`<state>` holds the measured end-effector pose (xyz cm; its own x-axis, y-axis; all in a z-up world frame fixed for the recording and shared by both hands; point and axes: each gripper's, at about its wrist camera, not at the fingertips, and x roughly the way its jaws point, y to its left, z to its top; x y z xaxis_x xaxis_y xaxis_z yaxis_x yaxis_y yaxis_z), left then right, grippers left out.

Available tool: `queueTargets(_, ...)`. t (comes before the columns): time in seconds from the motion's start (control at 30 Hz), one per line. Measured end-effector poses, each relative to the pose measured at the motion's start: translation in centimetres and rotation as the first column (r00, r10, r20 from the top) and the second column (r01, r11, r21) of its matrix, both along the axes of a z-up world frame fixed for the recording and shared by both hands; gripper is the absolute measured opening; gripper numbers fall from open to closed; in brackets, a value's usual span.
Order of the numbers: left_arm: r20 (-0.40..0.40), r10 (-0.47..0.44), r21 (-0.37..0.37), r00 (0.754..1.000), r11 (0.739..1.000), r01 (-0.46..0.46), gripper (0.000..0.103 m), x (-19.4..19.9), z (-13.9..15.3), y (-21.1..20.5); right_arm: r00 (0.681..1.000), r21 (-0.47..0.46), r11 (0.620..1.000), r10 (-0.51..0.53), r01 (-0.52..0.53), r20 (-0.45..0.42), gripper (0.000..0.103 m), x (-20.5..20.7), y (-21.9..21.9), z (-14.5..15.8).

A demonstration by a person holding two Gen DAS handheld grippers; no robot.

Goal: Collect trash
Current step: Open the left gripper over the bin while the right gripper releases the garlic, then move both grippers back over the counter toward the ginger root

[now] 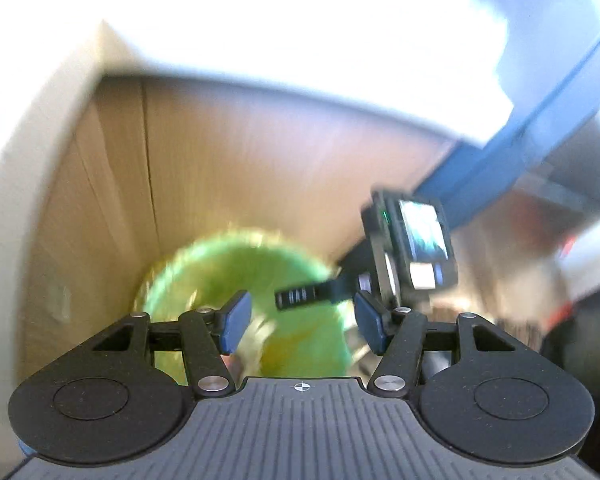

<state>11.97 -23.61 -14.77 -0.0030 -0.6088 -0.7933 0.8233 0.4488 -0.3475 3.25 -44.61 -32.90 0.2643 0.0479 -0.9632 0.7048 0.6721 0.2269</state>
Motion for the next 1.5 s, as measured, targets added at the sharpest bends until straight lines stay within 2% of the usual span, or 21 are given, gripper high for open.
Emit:
queueTargets(0.13,-0.006,0.159,-0.123,0.987,0.980,-0.159,0.063,1.6,5.6,3.7,0.989,-0.197,0.980,0.066,-0.038,0.136,0.074,0.3,1.4,9.8)
queueTargets(0.2,0.004,0.247,-0.153,0.969,0.958,-0.244,0.063,2.5,8.0,5.9,0.968,-0.270,0.961,0.116,-0.053,0.223,0.086,0.7,2.7,14.2)
queueTargets(0.33,0.109,0.379,-0.175,0.919,0.917,-0.358,0.062,3.2,11.6,10.1,0.910,-0.370,0.923,0.241,-0.108,0.338,0.087,2.7,5.6,21.4)
queueTargets(0.47,0.137,0.487,-0.225,0.862,0.863,-0.452,0.062,4.4,12.5,14.5,0.830,-0.417,0.891,0.364,-0.179,0.422,0.089,4.8,9.1,26.6)
queueTargets(0.5,0.147,0.521,-0.239,0.841,0.844,-0.481,0.062,4.6,12.6,16.0,0.812,-0.441,0.872,0.409,-0.213,0.416,0.089,5.5,10.2,27.3)
queueTargets(0.57,0.158,0.613,-0.253,0.774,0.783,-0.568,0.062,5.1,13.0,19.4,0.776,-0.496,0.823,0.495,-0.276,0.390,0.089,6.6,12.7,28.4)
queueTargets(0.63,0.157,0.711,-0.250,0.685,0.700,-0.669,0.062,6.1,13.0,22.8,0.735,-0.533,0.776,0.570,-0.337,0.366,0.089,7.5,15.3,29.1)
queueTargets(0.7,0.156,0.795,-0.241,0.586,0.606,-0.758,0.062,7.2,12.5,25.8,0.680,-0.555,0.738,0.632,-0.383,0.372,0.089,7.8,17.9,29.7)
queueTargets(0.73,0.159,0.824,-0.244,0.544,0.567,-0.787,0.062,7.7,12.4,27.3,0.656,-0.562,0.726,0.652,-0.396,0.380,0.089,7.8,18.9,29.9)
queueTargets(0.8,0.160,0.869,-0.256,0.469,0.496,-0.830,0.062,8.6,12.1,29.6,0.631,-0.556,0.711,0.678,-0.431,0.378,0.089,8.3,20.8,29.7)
queueTargets(0.83,0.158,0.880,-0.256,0.448,0.474,-0.842,0.062,9.2,11.9,30.4,0.615,-0.551,0.703,0.691,-0.450,0.380,0.089,8.9,21.7,29.3)
queueTargets(0.9,0.169,0.893,-0.235,0.418,0.448,-0.863,0.062,10.3,11.5,31.6,0.595,-0.547,0.697,0.702,-0.464,0.391,0.089,9.0,22.8,28.9)
queueTargets(1.0,0.232,0.897,-0.210,0.377,0.424,-0.881,0.062,11.4,10.9,32.0,0.594,-0.527,0.704,0.699,-0.475,0.398,0.091,9.4,24.0,27.6)
queueTargets(1.1,0.260,0.895,-0.192,0.362,0.415,-0.889,0.062,12.1,10.1,31.6,0.601,-0.532,0.702,0.699,-0.474,0.387,0.093,9.4,24.1,26.9)
queueTargets(1.17,0.254,0.897,-0.190,0.362,0.413,-0.891,0.062,12.4,9.9,31.0,0.580,-0.539,0.687,0.716,-0.487,0.389,0.093,10.0,23.9,26.3)
queueTargets(1.27,0.249,0.892,-0.205,0.377,0.429,-0.880,0.062,12.3,10.2,30.2,0.517,-0.569,0.641,0.762,-0.516,0.389,0.093,11.9,23.5,26.7)
queueTargets(1.33,0.242,0.886,-0.206,0.395,0.445,-0.872,0.062,12.5,10.6,29.7,0.471,-0.604,0.603,0.793,-0.521,0.386,0.093,14.0,23.7,27.8)
queueTargets(1.43,0.207,0.878,-0.209,0.432,0.471,-0.857,0.062,12.5,11.5,29.4,0.368,-0.640,0.550,0.835,-0.536,0.408,0.093,18.0,24.6,29.6)
queueTargets(1.5,0.209,0.869,-0.209,0.448,0.487,-0.848,0.062,11.8,12.0,29.1,0.306,-0.675,0.491,0.871,-0.550,0.384,0.086,21.1,25.9,30.1)
